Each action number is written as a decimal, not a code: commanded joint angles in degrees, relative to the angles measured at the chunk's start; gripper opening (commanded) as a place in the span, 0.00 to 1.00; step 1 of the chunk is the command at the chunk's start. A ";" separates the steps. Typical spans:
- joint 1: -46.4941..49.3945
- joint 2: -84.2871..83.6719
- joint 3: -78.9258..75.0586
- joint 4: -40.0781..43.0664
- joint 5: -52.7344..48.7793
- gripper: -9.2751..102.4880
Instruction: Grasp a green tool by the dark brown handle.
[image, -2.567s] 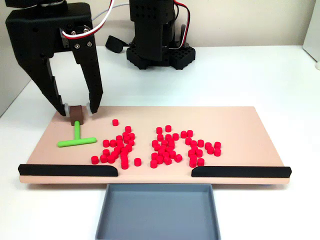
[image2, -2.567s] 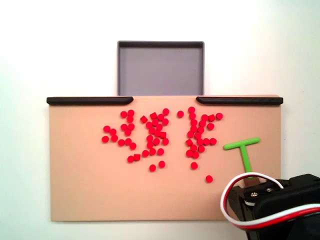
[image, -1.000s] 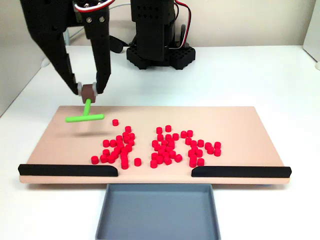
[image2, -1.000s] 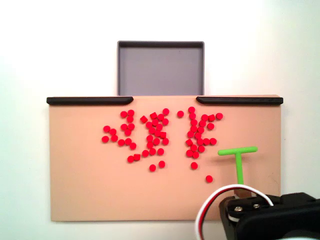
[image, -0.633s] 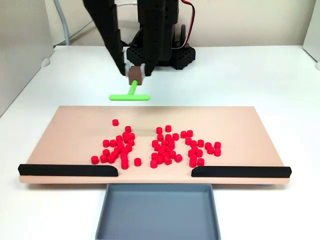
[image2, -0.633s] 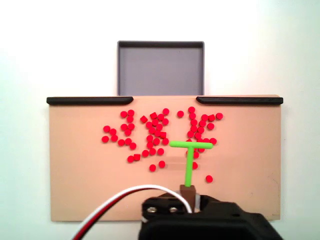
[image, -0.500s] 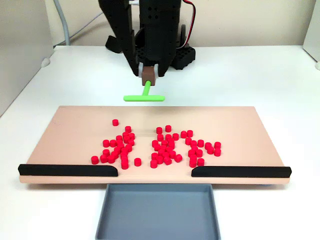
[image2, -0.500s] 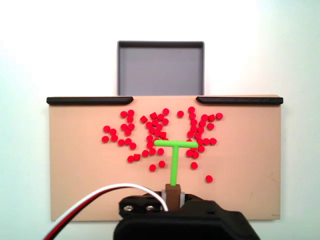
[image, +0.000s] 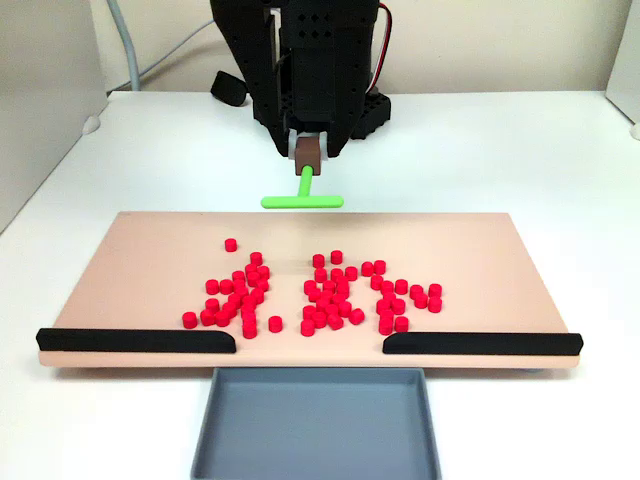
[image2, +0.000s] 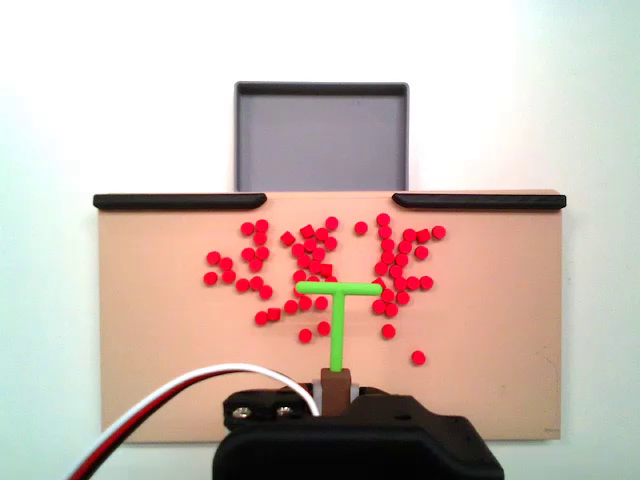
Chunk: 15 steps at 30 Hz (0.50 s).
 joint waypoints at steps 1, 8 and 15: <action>0.00 0.53 -0.26 -0.26 -0.44 0.08; -0.26 0.44 -0.18 -0.26 0.35 0.08; -0.44 1.23 -0.18 -0.26 0.35 0.08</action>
